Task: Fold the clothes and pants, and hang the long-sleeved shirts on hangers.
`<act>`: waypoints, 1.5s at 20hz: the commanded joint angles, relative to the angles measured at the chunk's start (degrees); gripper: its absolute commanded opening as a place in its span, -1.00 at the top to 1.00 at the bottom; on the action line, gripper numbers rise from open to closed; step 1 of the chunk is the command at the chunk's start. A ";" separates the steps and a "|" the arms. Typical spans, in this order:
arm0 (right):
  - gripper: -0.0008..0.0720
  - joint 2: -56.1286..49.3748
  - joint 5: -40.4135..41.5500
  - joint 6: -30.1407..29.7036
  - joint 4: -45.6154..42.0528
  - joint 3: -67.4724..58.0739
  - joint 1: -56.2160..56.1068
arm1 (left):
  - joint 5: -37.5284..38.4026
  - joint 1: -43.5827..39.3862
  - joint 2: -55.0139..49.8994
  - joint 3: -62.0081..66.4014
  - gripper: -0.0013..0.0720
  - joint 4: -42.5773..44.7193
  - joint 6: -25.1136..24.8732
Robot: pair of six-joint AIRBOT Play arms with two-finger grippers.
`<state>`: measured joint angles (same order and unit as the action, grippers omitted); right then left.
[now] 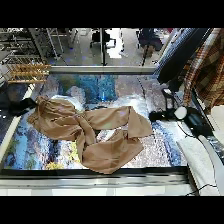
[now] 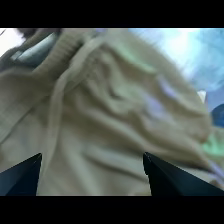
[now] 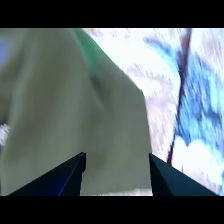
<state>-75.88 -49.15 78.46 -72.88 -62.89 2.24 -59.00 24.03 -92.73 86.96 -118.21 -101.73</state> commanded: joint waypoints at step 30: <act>0.89 1.11 0.35 -9.03 37.73 29.66 1.81 | 6.45 2.73 -11.43 -2.56 0.90 -1.84 12.35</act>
<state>-74.28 -54.06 69.54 -36.75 -33.19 6.83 -52.38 26.83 -104.49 84.29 -120.03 -86.74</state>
